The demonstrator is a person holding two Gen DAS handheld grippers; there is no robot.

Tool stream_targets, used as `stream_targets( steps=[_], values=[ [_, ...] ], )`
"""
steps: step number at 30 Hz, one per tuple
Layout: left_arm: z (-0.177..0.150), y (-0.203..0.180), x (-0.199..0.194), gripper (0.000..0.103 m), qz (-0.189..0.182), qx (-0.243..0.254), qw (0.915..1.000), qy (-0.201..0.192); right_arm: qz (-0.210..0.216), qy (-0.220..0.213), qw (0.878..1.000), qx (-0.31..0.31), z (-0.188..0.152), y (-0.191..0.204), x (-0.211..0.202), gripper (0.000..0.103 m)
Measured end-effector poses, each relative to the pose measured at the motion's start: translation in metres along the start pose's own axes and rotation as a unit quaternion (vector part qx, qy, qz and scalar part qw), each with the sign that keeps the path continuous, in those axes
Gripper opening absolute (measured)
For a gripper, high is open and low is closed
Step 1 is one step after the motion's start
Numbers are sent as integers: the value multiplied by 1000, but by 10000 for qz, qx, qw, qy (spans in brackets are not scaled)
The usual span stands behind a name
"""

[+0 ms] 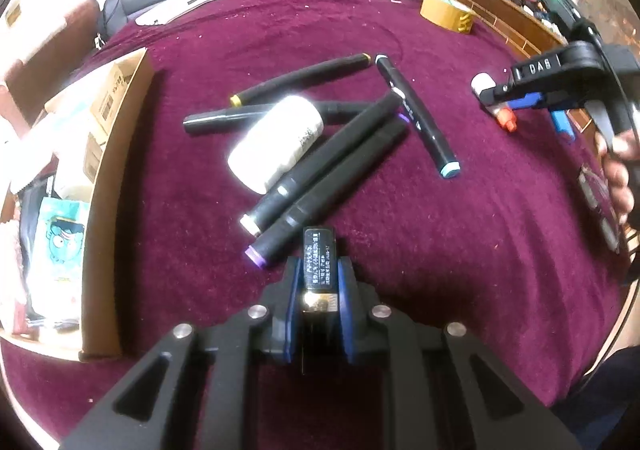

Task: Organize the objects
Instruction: 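Grasp the black-and-gold tube with the left gripper while the right gripper grasps the white glue bottle, then carry the black tube and glue bottle over the cardboard tray with both grippers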

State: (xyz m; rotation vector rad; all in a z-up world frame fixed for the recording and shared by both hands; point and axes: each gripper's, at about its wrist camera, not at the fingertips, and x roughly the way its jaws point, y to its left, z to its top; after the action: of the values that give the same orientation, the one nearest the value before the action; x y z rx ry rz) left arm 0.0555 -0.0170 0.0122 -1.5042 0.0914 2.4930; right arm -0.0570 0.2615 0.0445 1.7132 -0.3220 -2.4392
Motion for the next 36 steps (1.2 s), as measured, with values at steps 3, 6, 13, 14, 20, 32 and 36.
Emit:
stream_targets(
  steps=[3,6,13,14,20,32,36],
  values=[
    [0,5,-1,17,-162,-213,9996,11,94,-70,9999,92,-5,-3,-12,29],
    [1,5,-3,17,-195,-216,9996,-34,188,-140,9995,201,-11,-5,-23,29],
    [5,1,-10,17,-278,-45,9995,-127,423,-173,9987,229,-27,11,-37,30],
    [5,0,-11,17,-268,-5,9995,-145,471,-169,9985,211,-30,15,-38,30],
    [6,0,-20,17,-190,199,9993,-266,752,-88,9971,10,-47,42,-39,30],
    [1,26,-38,17,-46,222,9987,-448,1047,20,9932,-509,-63,105,-35,30],
    [0,36,-46,17,0,186,9984,-533,1080,32,9919,-666,-65,122,-36,30]
  ],
)
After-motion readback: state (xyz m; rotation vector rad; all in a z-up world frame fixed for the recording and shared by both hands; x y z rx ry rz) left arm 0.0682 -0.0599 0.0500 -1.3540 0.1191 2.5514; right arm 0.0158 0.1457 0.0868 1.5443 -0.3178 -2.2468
